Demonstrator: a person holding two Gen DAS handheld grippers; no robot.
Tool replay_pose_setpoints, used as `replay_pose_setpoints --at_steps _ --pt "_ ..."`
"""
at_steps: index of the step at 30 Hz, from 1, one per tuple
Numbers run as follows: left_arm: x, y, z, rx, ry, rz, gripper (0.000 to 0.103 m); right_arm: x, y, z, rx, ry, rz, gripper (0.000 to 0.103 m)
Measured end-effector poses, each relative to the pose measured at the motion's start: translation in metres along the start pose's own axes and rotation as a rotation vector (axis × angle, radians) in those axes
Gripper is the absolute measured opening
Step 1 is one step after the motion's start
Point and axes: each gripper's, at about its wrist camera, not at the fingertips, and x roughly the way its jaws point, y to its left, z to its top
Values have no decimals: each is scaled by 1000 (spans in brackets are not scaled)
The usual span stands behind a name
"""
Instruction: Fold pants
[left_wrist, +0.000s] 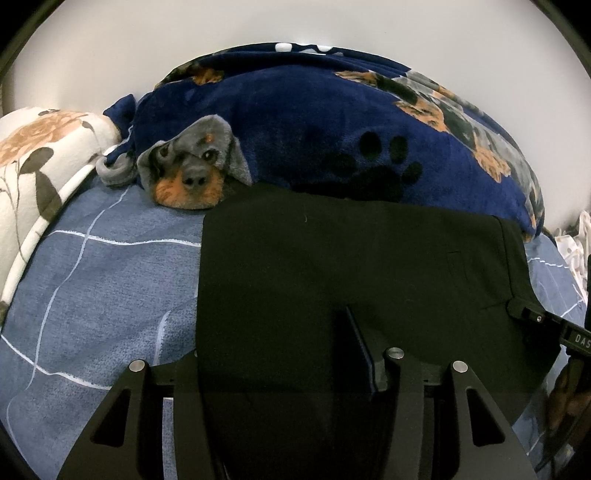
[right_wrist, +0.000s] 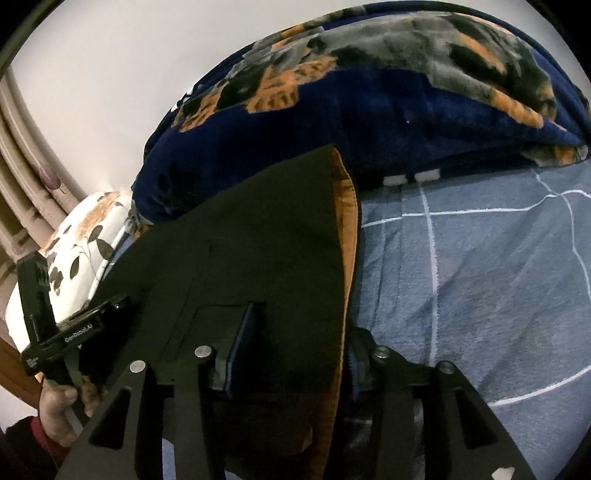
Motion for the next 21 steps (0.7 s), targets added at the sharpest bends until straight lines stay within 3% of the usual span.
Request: replay_pose_setpoints --at_steps 21 --pt "0 -1 -1 9 -3 17 53 1 4 1 -18 -13 -57 52"
